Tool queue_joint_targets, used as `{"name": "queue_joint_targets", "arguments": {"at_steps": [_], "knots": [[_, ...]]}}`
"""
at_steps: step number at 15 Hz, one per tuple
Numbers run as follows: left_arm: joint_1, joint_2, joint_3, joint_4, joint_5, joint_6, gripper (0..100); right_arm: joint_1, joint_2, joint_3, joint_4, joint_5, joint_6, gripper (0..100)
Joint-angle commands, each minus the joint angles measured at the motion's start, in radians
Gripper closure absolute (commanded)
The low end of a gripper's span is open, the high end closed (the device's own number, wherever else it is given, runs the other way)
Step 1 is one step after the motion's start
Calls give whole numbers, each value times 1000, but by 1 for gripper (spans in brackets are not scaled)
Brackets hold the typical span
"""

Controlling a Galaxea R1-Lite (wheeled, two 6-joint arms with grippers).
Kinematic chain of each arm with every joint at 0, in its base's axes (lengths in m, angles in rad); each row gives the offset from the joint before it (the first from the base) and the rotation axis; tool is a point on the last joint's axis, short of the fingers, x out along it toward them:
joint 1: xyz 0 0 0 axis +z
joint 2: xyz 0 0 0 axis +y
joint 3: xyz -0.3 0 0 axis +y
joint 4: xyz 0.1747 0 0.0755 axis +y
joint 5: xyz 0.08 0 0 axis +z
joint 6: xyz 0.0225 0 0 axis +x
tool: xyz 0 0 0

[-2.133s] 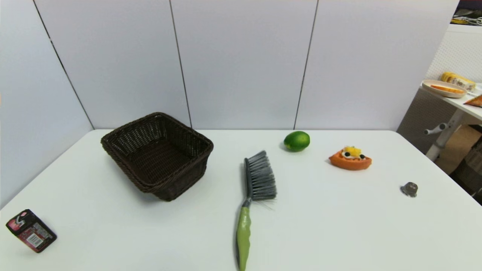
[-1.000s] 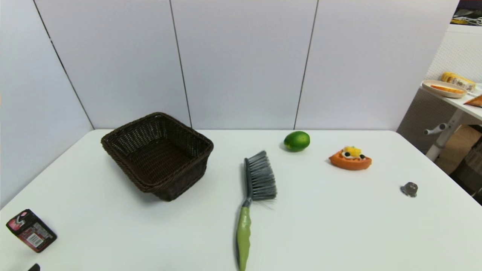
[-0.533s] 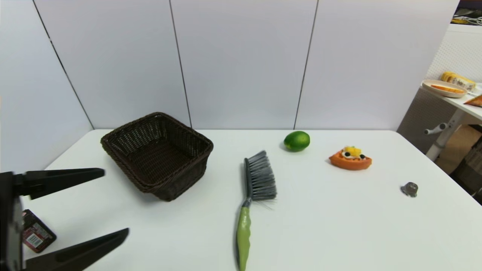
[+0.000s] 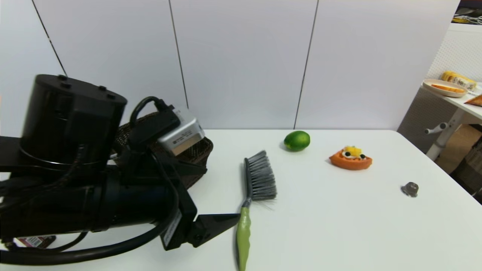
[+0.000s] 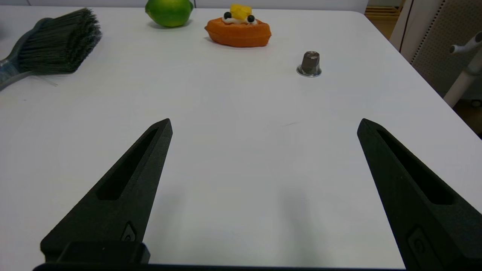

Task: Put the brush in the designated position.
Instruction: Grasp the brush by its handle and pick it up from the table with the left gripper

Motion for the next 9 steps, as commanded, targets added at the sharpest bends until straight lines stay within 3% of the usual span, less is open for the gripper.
{"name": "queue_joint_targets", "arguments": {"at_steps": [1, 5, 9], "knots": [[-41, 103, -28, 1, 40, -106, 0, 0, 1, 2, 0, 1, 0, 0], [-93, 156, -25, 1, 207, -237, 0, 0, 1, 2, 0, 1, 0, 0], [-96, 253, -45, 1, 235, -330, 0, 0, 1, 2, 0, 1, 0, 0]]}}
